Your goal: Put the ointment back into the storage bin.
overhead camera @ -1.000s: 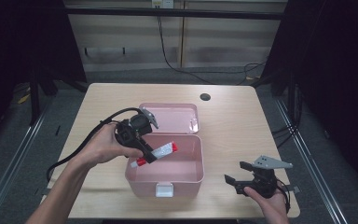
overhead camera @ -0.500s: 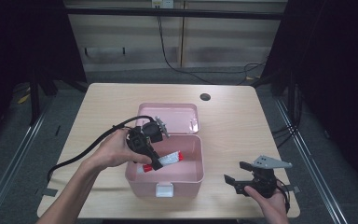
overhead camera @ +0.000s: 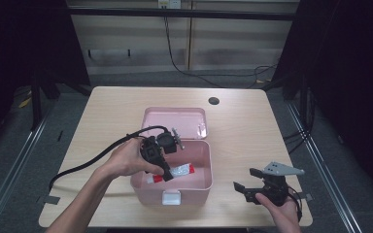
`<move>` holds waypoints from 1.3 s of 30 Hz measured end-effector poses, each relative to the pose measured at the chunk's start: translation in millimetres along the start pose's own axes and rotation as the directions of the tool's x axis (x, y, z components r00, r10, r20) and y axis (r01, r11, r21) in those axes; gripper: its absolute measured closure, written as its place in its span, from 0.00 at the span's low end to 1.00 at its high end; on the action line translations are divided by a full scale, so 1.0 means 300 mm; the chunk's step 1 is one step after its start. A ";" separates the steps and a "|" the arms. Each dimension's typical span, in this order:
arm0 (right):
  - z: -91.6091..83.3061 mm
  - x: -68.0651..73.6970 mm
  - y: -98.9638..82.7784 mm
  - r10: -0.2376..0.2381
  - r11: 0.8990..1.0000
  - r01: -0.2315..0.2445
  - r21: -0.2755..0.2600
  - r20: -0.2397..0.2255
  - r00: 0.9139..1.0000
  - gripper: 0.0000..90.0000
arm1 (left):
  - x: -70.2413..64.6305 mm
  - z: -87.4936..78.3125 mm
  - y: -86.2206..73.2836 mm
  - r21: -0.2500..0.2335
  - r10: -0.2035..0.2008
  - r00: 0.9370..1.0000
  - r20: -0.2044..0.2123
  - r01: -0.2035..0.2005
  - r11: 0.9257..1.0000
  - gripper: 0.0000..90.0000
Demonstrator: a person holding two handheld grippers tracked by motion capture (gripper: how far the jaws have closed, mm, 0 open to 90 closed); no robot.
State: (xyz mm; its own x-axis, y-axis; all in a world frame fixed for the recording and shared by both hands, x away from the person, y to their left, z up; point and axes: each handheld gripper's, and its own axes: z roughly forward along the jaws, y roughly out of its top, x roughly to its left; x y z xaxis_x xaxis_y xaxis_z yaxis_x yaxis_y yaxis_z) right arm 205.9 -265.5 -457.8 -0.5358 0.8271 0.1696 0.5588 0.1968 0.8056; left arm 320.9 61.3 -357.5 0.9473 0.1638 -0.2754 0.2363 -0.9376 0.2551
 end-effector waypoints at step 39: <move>0.004 -0.001 -0.003 0.004 1.000 -0.004 0.020 0.006 1.000 0.16 | 0.037 0.199 0.037 0.113 -0.008 0.995 0.097 -0.003 0.994 0.78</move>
State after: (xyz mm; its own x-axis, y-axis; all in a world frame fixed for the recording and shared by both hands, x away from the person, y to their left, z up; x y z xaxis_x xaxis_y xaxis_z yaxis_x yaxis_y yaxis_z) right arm 206.2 -265.3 -459.2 -0.5297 0.8312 0.1690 0.5734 0.2041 0.7935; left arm 321.2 34.4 -413.1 0.9200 0.1407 -0.3657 0.2073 -0.9668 0.1494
